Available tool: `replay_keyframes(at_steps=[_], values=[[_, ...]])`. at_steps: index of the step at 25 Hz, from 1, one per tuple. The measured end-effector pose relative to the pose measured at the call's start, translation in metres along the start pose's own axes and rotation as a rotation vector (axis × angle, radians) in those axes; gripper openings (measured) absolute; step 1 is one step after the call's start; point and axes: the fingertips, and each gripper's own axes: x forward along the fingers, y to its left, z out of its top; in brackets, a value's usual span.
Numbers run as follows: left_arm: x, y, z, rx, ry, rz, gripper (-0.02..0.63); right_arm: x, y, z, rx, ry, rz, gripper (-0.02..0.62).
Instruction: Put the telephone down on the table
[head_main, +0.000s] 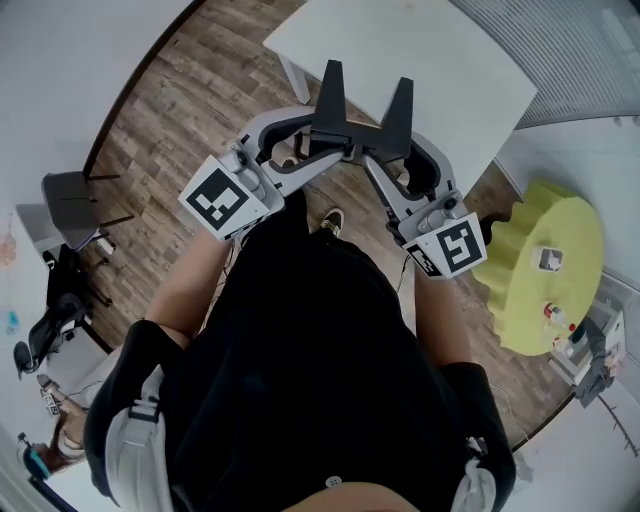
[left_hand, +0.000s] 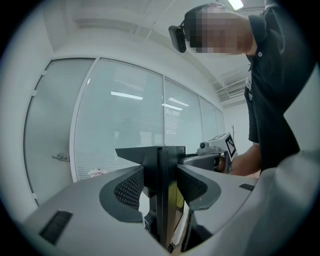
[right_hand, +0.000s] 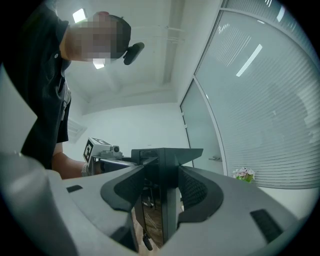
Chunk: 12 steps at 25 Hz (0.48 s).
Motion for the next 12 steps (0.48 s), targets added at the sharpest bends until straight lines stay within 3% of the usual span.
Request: replay_keyframes(at_steps=[12], values=[[0.079, 0.073, -0.003, 0.009, 0.010, -0.211, 0.212, 0.030, -0.092, -0.001, 0.002, 0.007, -0.205, 0.225]])
